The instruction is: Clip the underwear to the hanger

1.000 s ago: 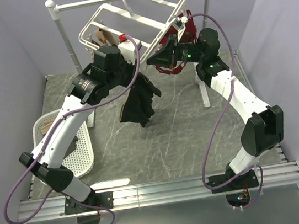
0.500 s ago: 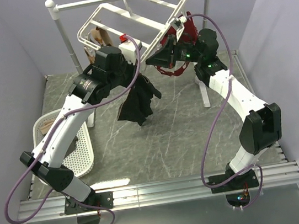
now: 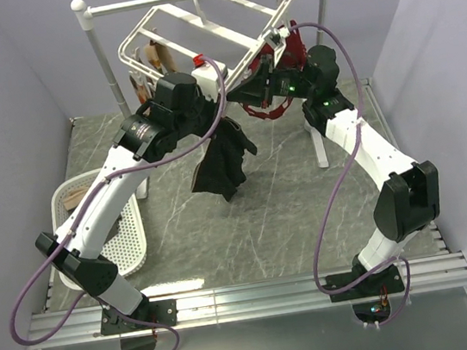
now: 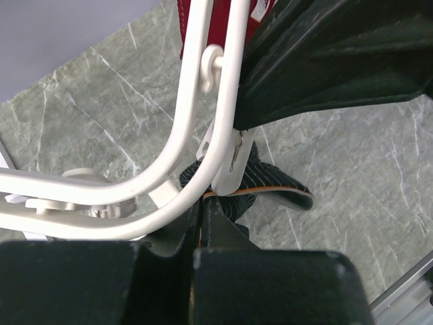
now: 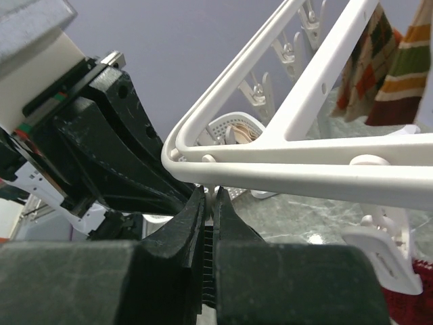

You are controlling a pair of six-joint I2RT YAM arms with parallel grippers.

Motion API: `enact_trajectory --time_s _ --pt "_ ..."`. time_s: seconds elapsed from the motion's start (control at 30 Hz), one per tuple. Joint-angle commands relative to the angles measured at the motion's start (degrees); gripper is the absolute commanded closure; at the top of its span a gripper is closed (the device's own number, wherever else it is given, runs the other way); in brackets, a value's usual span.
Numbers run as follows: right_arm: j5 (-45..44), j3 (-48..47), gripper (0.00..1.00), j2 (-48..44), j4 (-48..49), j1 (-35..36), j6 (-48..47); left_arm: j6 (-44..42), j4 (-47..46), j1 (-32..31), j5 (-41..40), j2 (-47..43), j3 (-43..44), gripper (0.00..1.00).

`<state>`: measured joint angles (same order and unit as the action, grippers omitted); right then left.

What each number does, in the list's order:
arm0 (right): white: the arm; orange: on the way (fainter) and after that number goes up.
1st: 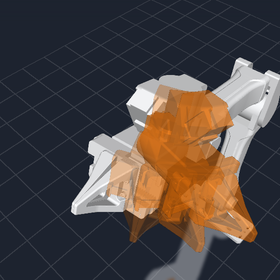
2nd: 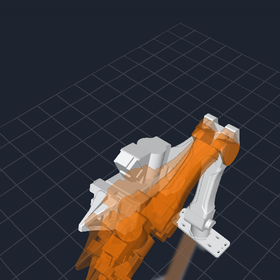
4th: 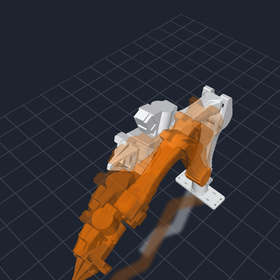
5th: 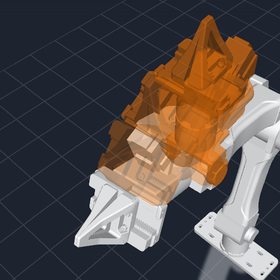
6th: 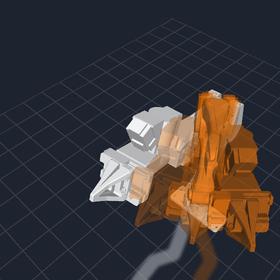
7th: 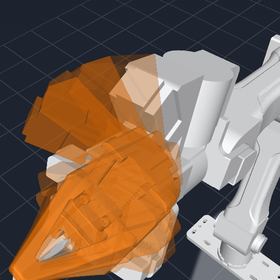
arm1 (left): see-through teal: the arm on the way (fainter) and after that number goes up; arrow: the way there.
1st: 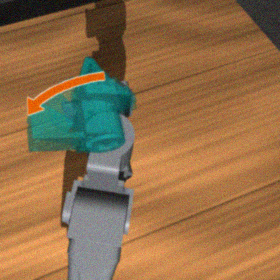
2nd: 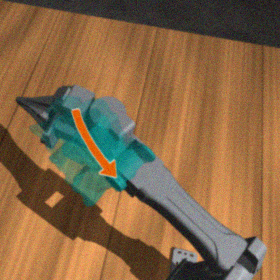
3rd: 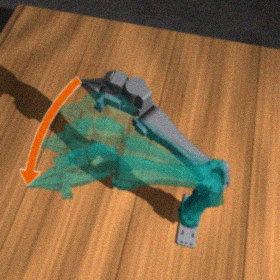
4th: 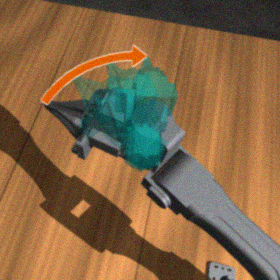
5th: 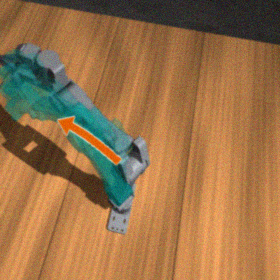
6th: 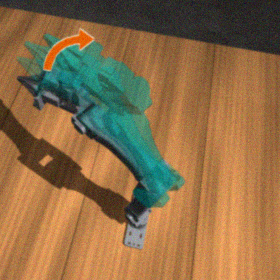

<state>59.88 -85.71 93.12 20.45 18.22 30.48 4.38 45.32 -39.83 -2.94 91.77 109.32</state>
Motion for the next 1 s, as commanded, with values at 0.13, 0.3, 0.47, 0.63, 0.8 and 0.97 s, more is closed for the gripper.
enact_trajectory --time_s 0.13,0.3,0.47,0.63,0.8,0.97 --pt "0.33 -0.16 1.00 -2.51 -2.25 1.56 -5.87 2.56 -5.07 0.11 -1.72 -0.53 3.62 1.00" --pt "0.06 -0.16 1.00 -2.51 -1.99 1.56 -5.79 2.82 -4.63 0.02 -0.75 -0.01 4.15 1.00" --pt "0.94 -0.07 1.00 -2.24 1.34 1.65 -2.71 3.09 -4.54 0.02 -1.28 0.26 2.74 1.00" --pt "1.38 -0.24 1.00 -2.15 1.44 1.73 -2.62 2.91 -4.45 0.11 -1.89 0.87 3.18 1.00" --pt "1.47 -0.16 1.00 -2.24 2.40 1.73 -1.30 2.74 -4.36 0.11 -2.33 1.22 2.92 1.00" --pt "1.47 -0.42 1.00 -1.89 3.45 1.73 0.97 2.39 -4.45 0.02 -2.69 1.48 2.66 1.00"
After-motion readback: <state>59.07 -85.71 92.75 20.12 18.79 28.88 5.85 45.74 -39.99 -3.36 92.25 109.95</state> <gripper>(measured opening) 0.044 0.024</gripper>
